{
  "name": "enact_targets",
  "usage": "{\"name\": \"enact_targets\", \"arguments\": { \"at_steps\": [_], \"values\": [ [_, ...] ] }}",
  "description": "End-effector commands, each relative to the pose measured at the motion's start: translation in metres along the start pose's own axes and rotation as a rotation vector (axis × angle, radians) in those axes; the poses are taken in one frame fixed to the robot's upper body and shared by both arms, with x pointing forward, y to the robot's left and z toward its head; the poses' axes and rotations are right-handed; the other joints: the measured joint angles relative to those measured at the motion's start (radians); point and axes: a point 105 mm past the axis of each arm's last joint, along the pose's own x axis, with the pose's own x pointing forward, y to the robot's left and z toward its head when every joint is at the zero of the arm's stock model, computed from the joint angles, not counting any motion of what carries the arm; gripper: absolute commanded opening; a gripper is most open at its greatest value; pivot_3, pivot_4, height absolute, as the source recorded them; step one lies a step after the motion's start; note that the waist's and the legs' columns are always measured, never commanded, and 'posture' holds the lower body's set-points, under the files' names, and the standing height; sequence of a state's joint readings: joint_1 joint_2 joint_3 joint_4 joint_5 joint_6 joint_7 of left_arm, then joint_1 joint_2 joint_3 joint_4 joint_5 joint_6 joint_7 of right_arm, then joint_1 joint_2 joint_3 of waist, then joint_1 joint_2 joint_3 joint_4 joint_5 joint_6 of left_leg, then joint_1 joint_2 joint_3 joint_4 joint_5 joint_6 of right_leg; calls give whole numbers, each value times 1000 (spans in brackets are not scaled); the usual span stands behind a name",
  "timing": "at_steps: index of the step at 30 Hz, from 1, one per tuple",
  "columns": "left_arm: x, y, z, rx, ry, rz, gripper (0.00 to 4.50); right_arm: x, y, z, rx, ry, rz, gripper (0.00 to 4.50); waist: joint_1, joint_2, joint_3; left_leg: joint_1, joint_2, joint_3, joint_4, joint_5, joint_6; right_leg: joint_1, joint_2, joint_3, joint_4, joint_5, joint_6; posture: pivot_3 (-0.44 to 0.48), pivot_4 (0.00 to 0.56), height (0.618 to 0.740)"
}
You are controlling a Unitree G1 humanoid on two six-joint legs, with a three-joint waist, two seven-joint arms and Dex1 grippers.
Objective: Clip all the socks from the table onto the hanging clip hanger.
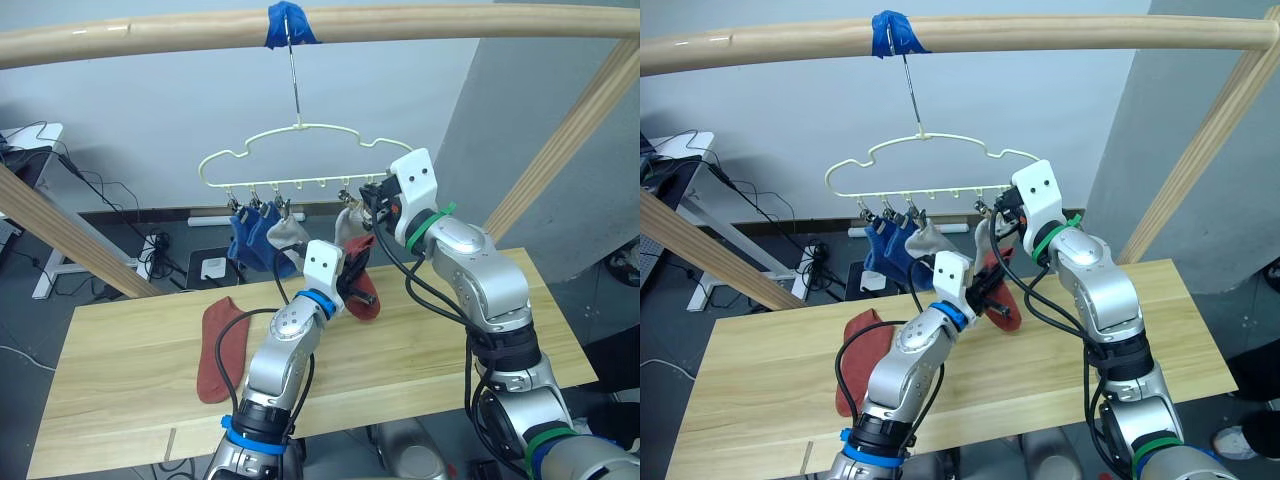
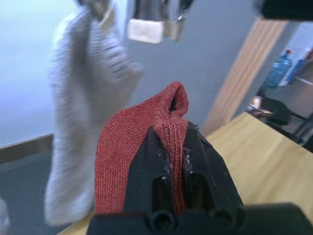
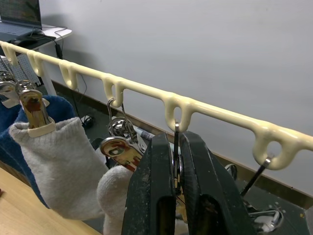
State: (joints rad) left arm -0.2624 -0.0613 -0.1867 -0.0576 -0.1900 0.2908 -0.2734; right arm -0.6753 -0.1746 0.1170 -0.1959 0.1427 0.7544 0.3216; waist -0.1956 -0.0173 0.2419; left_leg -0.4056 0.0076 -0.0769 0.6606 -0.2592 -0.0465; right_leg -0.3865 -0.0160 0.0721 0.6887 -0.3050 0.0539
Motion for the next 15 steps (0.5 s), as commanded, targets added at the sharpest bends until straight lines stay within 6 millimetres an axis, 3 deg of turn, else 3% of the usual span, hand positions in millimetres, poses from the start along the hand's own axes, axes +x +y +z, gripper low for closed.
{"name": "enact_targets", "arguments": {
  "at_steps": [1, 7, 15],
  "values": [
    [7, -14, 18, -45, -89, -10, 44, -4, 1, 20, -10, -71, 0, 0, 0, 0, 0, 0, 0, 0, 0, 0, 0, 0, 0, 0, 0, 0, 0, -267, 234, 740],
    [10, -24, 26, -67, -119, -32, 44, -4, 3, 19, -4, -68, 1, 0, 0, 0, 0, -1, 0, 0, 0, 0, 0, 0, 0, 0, -1, 0, 0, -267, 234, 740],
    [13, -20, 35, -92, -156, 3, 44, -4, 4, 18, 3, -61, 2, 0, 0, 0, 0, -1, 0, 0, 0, 0, 0, 0, 0, 0, -1, 0, 0, -269, 228, 740]
  ]
}}
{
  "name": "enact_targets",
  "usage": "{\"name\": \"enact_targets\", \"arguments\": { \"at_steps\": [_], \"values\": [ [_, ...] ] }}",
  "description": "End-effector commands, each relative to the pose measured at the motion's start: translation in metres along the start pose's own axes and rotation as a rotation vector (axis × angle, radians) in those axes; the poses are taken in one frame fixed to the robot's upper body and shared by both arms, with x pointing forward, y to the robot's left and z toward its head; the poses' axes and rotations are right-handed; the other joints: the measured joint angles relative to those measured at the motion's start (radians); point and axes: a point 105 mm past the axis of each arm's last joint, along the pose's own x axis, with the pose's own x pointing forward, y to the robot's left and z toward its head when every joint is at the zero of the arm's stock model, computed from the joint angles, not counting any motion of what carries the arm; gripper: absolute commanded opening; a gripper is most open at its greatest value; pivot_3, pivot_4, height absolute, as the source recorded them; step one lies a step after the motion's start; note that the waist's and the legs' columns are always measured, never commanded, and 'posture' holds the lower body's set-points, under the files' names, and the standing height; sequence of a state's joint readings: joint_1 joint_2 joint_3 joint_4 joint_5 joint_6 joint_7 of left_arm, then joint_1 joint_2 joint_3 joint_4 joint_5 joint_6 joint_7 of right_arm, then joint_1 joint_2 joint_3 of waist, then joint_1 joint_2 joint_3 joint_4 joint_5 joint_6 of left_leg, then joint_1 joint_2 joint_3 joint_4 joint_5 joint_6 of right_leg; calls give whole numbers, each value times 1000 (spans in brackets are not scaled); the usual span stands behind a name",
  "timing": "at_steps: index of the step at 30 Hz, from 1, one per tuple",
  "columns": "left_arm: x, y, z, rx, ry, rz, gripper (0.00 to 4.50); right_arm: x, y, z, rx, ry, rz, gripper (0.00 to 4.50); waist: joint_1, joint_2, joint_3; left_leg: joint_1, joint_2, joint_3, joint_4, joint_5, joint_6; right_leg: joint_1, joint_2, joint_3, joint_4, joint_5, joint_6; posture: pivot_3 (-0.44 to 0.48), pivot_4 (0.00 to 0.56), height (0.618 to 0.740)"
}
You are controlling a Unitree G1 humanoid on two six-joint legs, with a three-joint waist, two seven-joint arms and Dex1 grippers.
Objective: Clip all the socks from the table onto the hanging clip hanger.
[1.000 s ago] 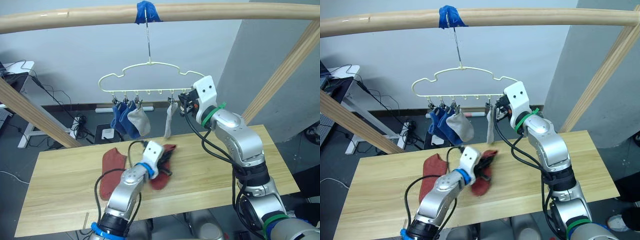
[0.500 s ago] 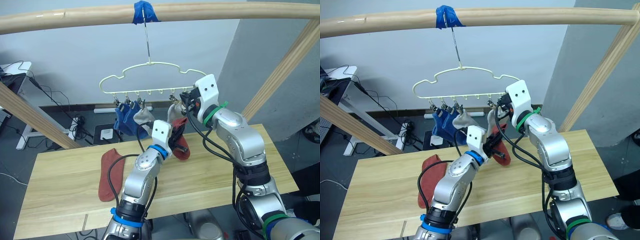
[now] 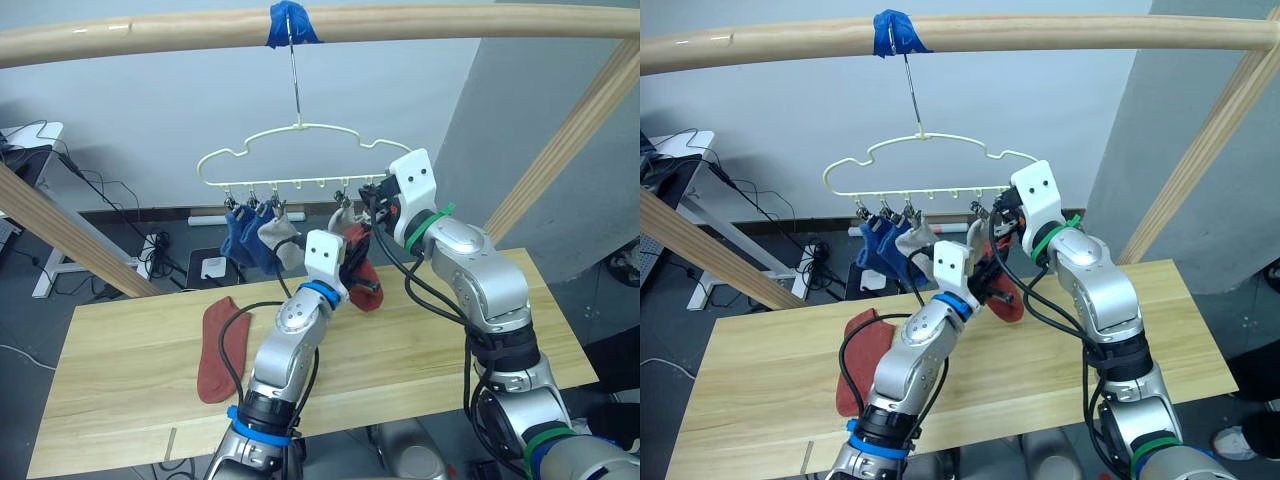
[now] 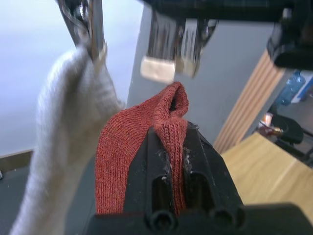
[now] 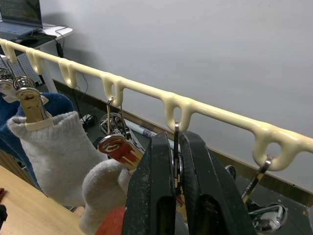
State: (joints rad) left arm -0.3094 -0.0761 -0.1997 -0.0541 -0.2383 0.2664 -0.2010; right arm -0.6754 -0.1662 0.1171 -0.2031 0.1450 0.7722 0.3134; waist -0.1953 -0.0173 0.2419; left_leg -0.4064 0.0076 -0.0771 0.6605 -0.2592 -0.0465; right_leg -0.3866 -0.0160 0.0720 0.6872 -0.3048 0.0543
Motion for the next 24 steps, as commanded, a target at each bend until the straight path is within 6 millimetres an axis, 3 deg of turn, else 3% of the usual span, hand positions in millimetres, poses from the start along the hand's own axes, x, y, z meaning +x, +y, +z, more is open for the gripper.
{"name": "enact_targets", "arguments": {
  "at_steps": [1, 24],
  "values": [
    [5, -17, 17, -69, -89, -17, 44, -4, 2, 18, -5, -66, 3, 0, 0, 0, 0, 0, 0, 0, 0, 0, 0, 0, 0, 0, 0, 0, 0, -269, 228, 740],
    [14, -24, 34, -104, -158, -8, 44, -3, 5, 7, 85, -6, 3, 0, 1, 0, 0, -2, 0, -1, 0, 0, 0, -1, 0, -1, -2, 0, 0, -260, 217, 740]
  ]
}}
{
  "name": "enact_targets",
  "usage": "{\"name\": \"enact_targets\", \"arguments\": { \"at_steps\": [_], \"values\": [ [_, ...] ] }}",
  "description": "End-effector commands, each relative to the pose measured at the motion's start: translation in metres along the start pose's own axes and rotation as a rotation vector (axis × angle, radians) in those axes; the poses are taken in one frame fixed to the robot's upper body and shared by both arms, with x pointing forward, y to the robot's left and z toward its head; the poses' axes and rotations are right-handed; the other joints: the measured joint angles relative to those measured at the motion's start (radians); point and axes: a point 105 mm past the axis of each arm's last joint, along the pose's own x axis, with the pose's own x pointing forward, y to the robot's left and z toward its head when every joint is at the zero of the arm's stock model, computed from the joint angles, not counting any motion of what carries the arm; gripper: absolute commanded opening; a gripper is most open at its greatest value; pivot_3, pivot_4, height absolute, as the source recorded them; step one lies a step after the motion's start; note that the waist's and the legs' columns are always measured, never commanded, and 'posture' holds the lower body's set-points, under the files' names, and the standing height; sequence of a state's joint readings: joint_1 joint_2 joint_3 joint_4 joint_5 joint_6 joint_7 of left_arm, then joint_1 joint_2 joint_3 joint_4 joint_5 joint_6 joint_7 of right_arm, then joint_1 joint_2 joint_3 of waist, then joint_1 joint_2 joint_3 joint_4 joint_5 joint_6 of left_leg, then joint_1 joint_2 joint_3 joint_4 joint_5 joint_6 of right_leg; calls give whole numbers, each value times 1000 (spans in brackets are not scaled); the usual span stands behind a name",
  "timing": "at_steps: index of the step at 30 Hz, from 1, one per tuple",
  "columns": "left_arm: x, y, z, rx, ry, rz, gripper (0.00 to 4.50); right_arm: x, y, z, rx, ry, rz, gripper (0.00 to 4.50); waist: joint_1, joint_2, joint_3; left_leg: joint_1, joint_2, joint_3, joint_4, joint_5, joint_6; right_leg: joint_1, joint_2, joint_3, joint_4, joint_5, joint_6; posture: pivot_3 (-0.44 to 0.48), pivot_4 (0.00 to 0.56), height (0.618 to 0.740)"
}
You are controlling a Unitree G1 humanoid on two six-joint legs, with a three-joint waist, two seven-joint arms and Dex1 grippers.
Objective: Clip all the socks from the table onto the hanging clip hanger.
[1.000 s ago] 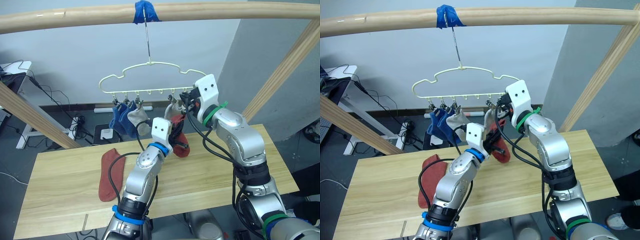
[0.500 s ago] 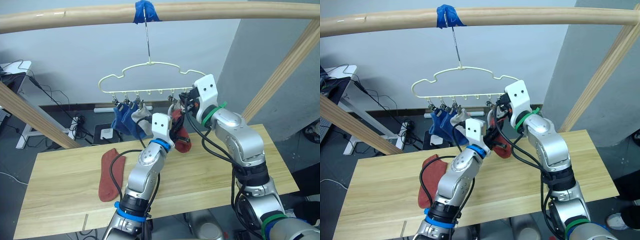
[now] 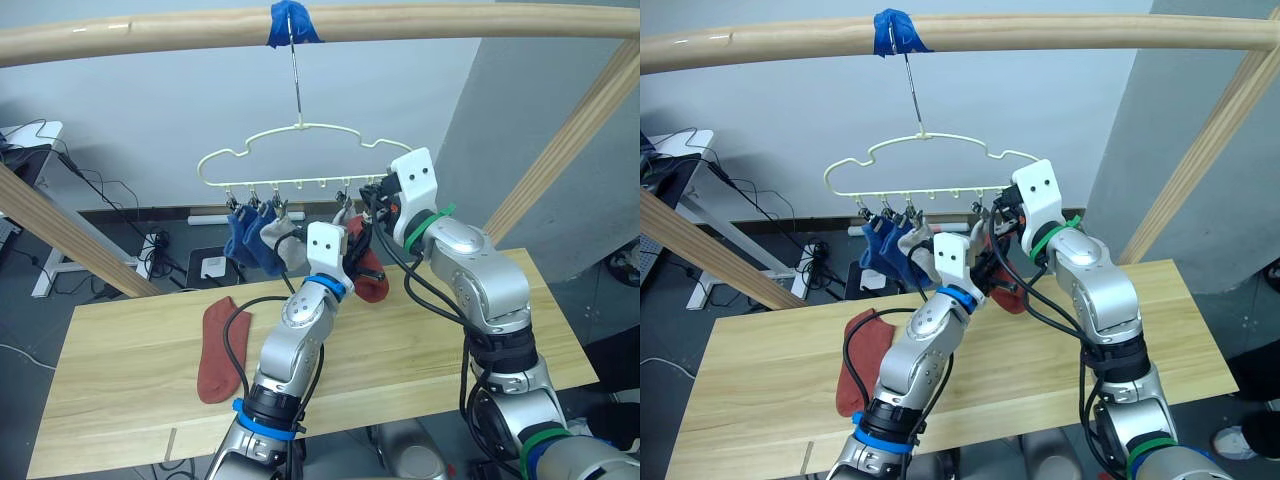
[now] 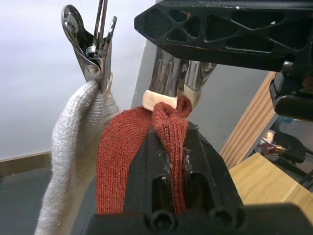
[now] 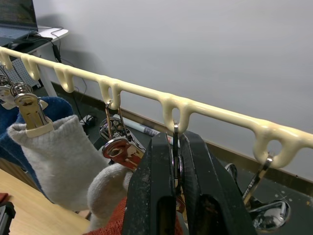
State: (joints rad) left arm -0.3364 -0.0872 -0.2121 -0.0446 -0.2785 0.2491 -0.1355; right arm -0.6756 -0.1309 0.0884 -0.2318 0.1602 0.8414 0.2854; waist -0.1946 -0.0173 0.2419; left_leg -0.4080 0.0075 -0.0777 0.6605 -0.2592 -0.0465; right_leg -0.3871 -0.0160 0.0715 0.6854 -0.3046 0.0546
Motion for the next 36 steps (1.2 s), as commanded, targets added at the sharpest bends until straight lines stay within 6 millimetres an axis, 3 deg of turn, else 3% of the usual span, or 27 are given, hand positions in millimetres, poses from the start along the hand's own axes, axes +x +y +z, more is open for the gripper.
{"name": "enact_targets", "arguments": {
  "at_steps": [1, 2, 5, 11, 17, 26, 32, 36],
  "values": [
    [9, -23, 26, -73, -124, -38, 44, -2, 6, 7, 39, -19, 26, 0, 0, 0, 0, 0, 0, 0, 0, 0, 0, 0, 0, 0, 0, 0, 0, -260, 217, 740],
    [9, -23, 27, -73, -126, -38, 44, -2, 6, 7, 50, -19, 28, 0, 0, 0, 0, 0, 0, 0, 0, 0, 0, 0, 0, 0, 0, 0, 0, -260, 217, 740],
    [10, -23, 27, -71, -129, -37, 0, -3, 8, 8, 81, -25, 36, 844, 0, 0, 0, 0, 0, 0, 0, 0, 0, 0, 0, 0, -1, 0, 1, -261, 217, 740],
    [11, -23, 26, -58, -125, -41, 0, -9, 16, 16, 124, -42, 90, 3029, 0, 0, 0, -1, 0, 0, 0, 0, 0, -1, 0, 0, -2, 0, 1, -256, 218, 740],
    [7, -24, 19, -18, -97, -62, 0, -25, 17, 21, 117, -60, 137, 3029, 0, 0, 0, -4, 0, -1, 0, 0, 0, -1, 0, -1, -4, 0, 1, -258, 219, 740],
    [-5, -26, 9, 79, -53, -160, 2450, -42, 16, 22, 84, -53, 178, 3057, 0, 0, 0, -4, 0, -1, 0, 0, 0, -2, 0, -1, -3, 0, 1, -262, 218, 740],
    [-25, -18, 3, 159, 0, -238, 2450, -59, 15, 23, 11, -58, 215, 3057, 1, 0, 0, -4, 0, -1, 0, 0, 0, -2, 0, -1, -4, 0, 1, -257, 217, 740],
    [-48, -16, 0, 234, 69, -396, 2450, -76, 10, 27, -70, -92, 198, 3057, 1, 0, 0, -4, 0, -1, 0, 0, 0, -2, 0, -1, -4, 0, 1, -258, 218, 740]
  ]
}}
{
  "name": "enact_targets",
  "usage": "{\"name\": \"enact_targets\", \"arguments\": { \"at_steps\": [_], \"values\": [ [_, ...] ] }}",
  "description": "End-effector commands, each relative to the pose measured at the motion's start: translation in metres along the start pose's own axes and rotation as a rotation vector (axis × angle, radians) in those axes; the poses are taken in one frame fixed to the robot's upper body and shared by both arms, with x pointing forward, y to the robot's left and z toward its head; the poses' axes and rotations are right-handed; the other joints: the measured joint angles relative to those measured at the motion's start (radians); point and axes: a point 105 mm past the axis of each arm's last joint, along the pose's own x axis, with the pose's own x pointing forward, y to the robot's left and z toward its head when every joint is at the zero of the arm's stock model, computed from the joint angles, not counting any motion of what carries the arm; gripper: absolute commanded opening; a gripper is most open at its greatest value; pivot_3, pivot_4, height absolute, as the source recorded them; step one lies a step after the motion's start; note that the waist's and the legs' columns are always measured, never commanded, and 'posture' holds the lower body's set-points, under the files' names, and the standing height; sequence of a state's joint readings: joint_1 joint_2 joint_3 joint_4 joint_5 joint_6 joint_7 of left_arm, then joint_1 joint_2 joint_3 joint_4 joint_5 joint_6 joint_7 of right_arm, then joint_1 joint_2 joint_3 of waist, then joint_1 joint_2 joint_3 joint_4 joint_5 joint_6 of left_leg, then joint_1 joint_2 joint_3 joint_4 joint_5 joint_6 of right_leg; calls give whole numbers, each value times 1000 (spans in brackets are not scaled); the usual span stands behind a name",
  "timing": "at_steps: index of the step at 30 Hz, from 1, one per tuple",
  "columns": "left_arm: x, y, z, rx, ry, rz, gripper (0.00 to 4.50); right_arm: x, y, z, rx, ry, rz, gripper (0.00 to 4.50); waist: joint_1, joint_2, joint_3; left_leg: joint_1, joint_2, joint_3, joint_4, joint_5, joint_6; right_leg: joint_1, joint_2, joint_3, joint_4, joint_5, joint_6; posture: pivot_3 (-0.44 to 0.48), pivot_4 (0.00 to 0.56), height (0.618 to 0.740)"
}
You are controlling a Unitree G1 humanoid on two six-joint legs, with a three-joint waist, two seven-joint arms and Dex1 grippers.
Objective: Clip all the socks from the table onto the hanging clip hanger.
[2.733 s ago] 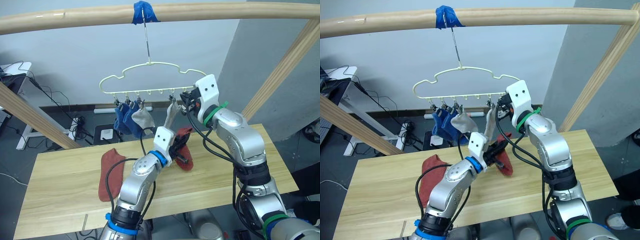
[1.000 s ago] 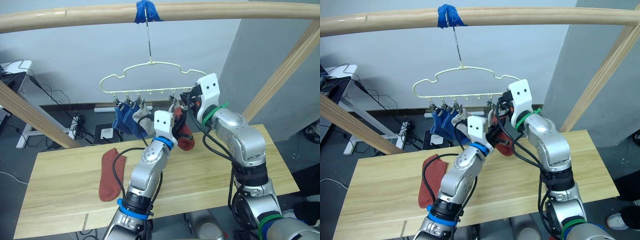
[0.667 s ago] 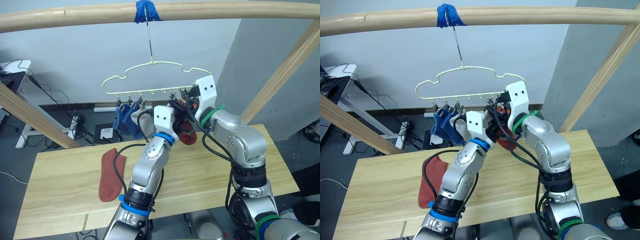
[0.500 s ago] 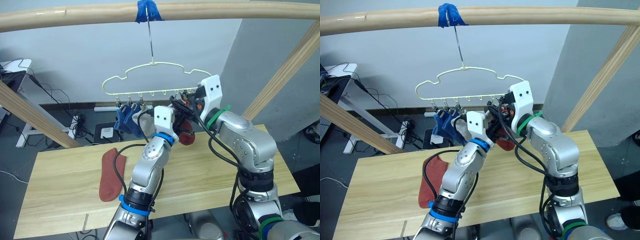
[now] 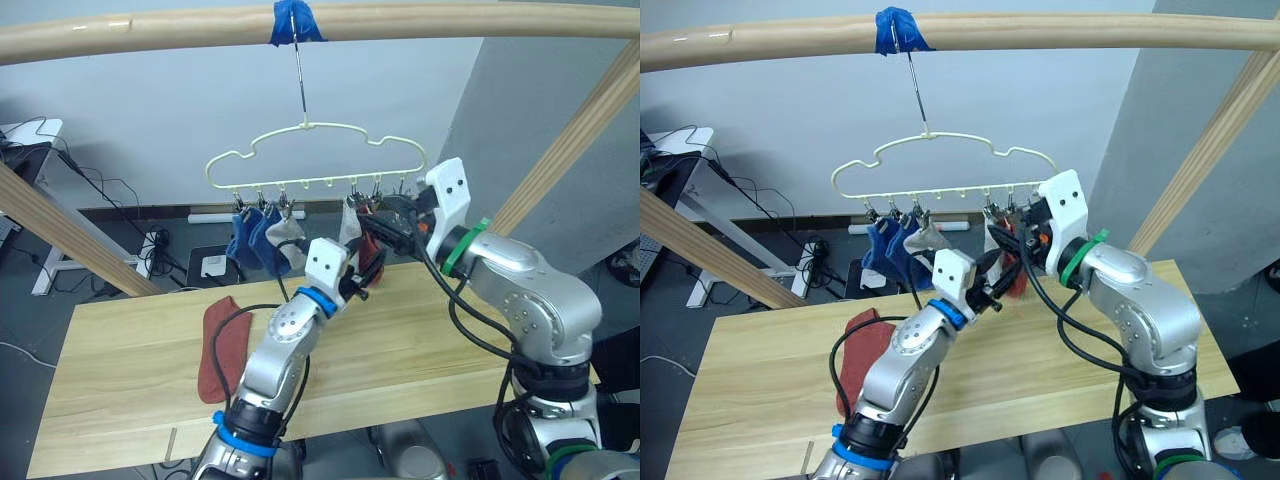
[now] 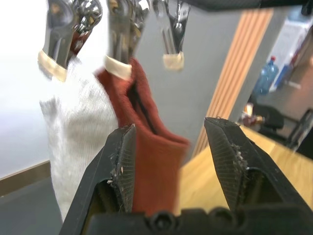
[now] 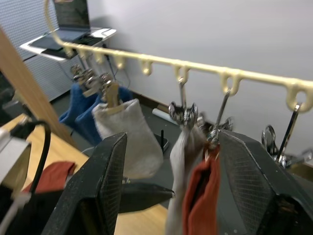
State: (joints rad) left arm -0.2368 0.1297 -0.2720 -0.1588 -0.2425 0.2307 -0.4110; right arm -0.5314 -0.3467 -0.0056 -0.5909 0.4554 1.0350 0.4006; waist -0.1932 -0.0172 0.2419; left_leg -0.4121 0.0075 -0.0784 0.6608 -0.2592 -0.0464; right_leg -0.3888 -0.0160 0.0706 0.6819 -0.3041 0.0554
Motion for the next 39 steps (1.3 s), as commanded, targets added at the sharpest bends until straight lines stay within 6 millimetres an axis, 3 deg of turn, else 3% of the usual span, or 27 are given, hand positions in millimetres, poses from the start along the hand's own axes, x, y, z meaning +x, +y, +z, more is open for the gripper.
{"name": "enact_targets", "arguments": {
  "at_steps": [1, 6, 10, 14, 24, 39],
  "values": [
    [-14, -12, 14, 37, -13, -157, 2450, -17, 0, 19, -83, -93, -21, 3057, 0, 0, 0, 0, 0, 0, 0, 0, 0, 0, 0, 0, 0, 0, 0, -258, 219, 740],
    [-32, -3, 31, 36, 16, -271, 2450, -28, -18, 14, -89, -104, -166, 3057, 0, 0, 0, 0, 0, 0, 0, 0, 0, 0, 1, 0, 0, 0, 0, -260, 219, 740],
    [-39, 7, 46, 86, 35, -320, 2450, -24, -30, 6, -72, -89, -240, 3057, 0, 0, 0, 1, 1, 0, 0, 0, 0, 0, 1, 0, 0, 0, 0, -244, 216, 740],
    [-43, 13, 56, 143, 54, -348, 2474, -18, -39, -3, -43, -66, -286, 2150, 2, 0, 0, 1, 1, 0, 0, 0, 0, 0, 1, 1, 0, 0, 0, -231, 215, 740],
    [-44, 14, 64, 172, 63, -379, 2474, 0, -43, -18, -19, 10, -293, 2150, 8, 0, 0, 1, 1, 0, 0, 0, 0, 0, 1, 1, 0, 0, 0, -224, 214, 740],
    [-44, 17, 62, 191, 69, -375, 2474, 26, -48, -12, -132, 20, -266, 2150, 7, 0, 0, 1, 1, 0, 0, 0, 0, 0, 1, 0, 1, 0, 0, -216, 206, 740]
  ]
}}
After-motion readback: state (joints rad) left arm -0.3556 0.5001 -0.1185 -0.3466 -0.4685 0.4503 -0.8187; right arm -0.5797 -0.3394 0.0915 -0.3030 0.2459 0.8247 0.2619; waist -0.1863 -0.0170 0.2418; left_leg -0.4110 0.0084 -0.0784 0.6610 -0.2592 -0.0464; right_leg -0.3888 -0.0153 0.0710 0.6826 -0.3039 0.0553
